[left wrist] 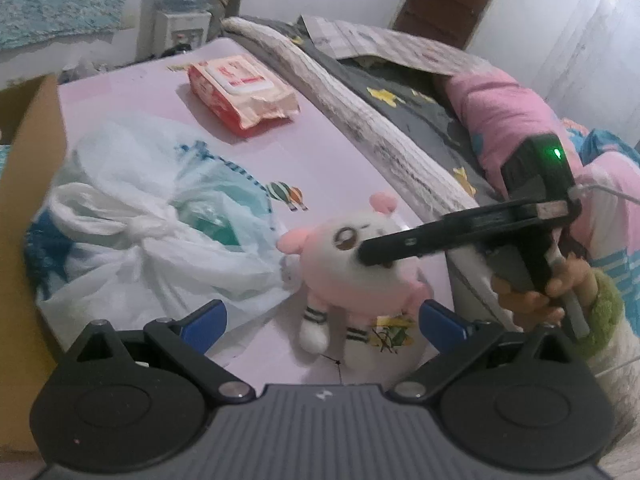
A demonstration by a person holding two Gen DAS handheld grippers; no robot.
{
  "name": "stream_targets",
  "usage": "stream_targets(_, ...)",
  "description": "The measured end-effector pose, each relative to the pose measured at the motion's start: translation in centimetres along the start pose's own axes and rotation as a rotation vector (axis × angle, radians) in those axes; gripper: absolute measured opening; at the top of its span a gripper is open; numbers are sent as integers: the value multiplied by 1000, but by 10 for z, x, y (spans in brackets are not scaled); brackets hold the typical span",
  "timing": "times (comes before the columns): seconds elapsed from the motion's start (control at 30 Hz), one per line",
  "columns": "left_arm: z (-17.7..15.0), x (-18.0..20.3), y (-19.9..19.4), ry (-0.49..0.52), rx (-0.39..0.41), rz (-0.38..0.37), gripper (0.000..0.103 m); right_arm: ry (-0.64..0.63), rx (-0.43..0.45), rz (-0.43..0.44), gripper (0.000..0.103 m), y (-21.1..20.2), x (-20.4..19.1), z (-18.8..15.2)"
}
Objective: Organize soft objects
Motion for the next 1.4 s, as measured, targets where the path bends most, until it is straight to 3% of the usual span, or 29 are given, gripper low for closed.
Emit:
stream_targets(0.13,5,4,22,11,-31,-18,101,7,31,-30,78,0,6,4)
stream_targets(0.33,13,13,57,38,-55,-40,96,156,201,-64,79,-27,29,-15)
stream_targets(0.5,15,23,87,73,-85,-39,94,249,296,-32,53,-43,40,-53)
stream_targets(0.77,11,29,99,58,-107,-41,94,344,305,74,47,-25,48,-65)
stream_targets(1.1,-1,45,107,34,-161,-159,94,382,325,79,49,-28,68,-61)
stream_targets(1.4,-6,39,85,64,-115,-116,95,412,333,92,57,-33,75,-64)
Point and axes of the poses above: each gripper's, at about its wrist camera, not at the fingertips, and y roughly the way its jaws point, x to its right, z to its top, the point moved 1 cm from there along y, roughly the way its jaws point, and after that the axes turned 10 degrees about -z, right-handed, at the moved point
